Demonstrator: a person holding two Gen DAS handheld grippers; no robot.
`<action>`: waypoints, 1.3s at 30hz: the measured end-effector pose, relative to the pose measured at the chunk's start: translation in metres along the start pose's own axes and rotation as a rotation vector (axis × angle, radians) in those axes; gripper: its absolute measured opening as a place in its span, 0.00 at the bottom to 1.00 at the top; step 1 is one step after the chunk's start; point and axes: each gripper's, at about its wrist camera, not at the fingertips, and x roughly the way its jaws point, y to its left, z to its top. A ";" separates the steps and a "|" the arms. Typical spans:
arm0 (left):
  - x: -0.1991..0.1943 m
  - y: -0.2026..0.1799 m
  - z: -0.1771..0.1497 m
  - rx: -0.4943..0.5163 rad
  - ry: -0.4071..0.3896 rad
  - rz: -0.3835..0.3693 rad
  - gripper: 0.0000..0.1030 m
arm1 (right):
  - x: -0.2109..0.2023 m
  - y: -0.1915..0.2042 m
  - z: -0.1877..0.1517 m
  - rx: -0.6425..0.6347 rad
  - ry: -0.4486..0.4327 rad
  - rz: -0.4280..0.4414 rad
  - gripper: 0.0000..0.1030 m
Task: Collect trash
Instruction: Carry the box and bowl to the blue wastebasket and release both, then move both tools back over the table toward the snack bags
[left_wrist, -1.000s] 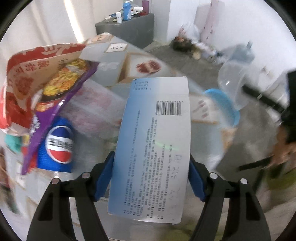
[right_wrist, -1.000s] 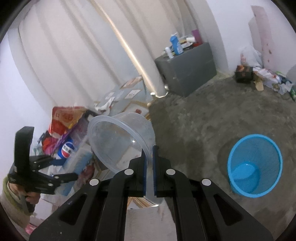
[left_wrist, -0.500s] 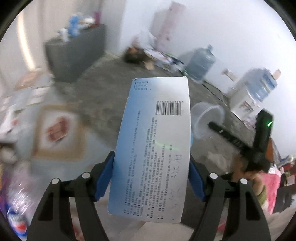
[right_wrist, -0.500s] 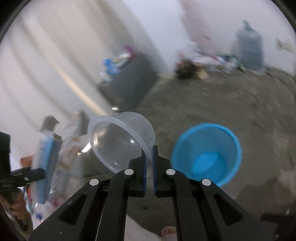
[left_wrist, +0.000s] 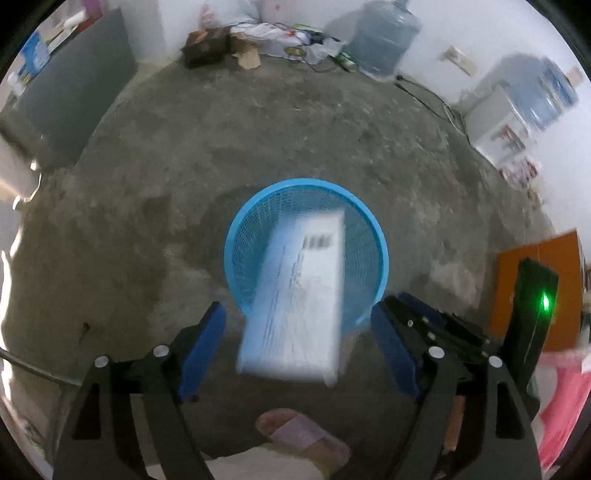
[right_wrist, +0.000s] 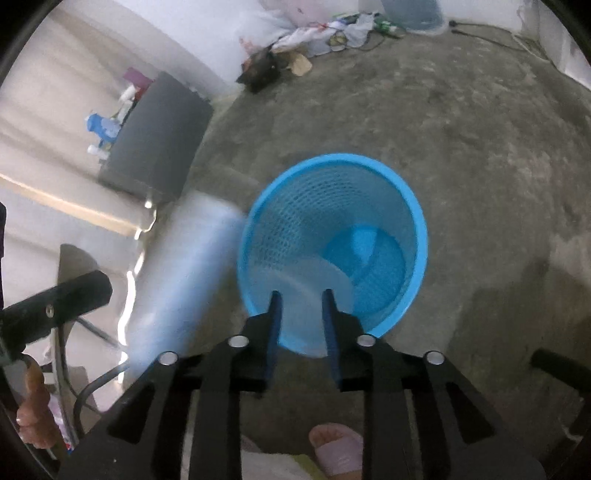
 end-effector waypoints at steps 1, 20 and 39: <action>-0.001 0.003 0.000 -0.022 -0.010 -0.012 0.77 | -0.001 -0.001 0.001 0.004 -0.008 0.002 0.33; -0.143 0.035 -0.133 -0.107 -0.379 -0.088 0.88 | -0.100 0.103 -0.035 -0.484 -0.465 -0.189 0.92; -0.301 0.137 -0.326 -0.361 -0.833 0.289 0.94 | -0.141 0.240 -0.131 -0.918 -0.541 0.186 0.92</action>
